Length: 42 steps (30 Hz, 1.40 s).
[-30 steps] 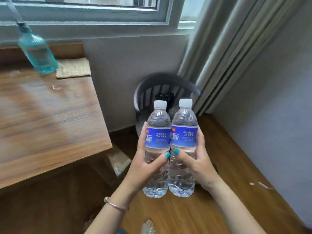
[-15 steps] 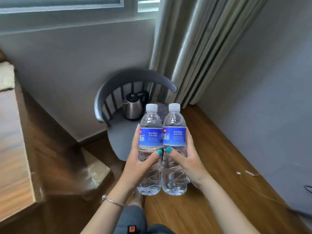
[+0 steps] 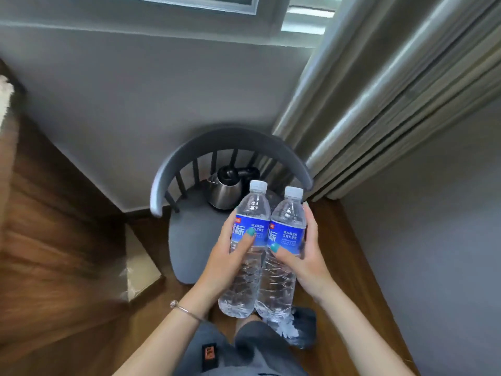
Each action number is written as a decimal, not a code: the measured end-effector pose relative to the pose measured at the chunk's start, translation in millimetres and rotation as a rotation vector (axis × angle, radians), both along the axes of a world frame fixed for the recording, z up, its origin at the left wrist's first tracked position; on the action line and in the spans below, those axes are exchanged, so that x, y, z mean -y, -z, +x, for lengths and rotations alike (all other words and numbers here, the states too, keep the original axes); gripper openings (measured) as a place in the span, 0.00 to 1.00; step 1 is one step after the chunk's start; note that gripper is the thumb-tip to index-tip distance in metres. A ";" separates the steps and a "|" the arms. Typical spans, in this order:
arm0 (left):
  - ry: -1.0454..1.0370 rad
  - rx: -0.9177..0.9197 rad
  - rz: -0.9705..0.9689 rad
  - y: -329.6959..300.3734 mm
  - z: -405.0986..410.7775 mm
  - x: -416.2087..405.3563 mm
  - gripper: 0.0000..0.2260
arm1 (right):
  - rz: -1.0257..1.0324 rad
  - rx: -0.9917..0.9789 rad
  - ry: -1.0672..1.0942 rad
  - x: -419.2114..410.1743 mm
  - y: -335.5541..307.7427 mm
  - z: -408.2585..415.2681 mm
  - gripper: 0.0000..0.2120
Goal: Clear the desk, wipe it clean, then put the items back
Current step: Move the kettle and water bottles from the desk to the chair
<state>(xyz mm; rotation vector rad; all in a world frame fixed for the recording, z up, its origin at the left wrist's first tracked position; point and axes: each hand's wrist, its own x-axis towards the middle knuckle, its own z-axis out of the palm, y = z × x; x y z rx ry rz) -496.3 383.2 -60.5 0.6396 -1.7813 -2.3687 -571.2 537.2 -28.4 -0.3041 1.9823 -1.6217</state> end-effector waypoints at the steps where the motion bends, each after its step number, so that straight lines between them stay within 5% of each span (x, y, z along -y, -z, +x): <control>1: -0.029 0.035 -0.003 4.5 -5.4 2.7 0.30 | 0.007 -0.009 -0.048 3.7 6.1 -9.4 0.47; 11: -0.280 0.304 -0.182 66.3 -46.4 22.8 0.15 | 0.089 0.090 -0.498 48.1 94.1 -115.1 0.42; 19: -0.305 0.313 -0.368 133.2 -68.8 50.7 0.41 | 0.321 -0.198 -0.835 107.5 154.8 -168.2 0.49; 36: -0.540 0.304 -0.916 201.5 -99.0 130.4 0.37 | 0.119 -0.577 -0.585 215.0 227.1 -192.3 0.41; 42: -0.619 0.225 -0.942 225.6 -110.8 142.1 0.35 | 0.075 -0.606 -0.546 236.2 242.5 -196.2 0.39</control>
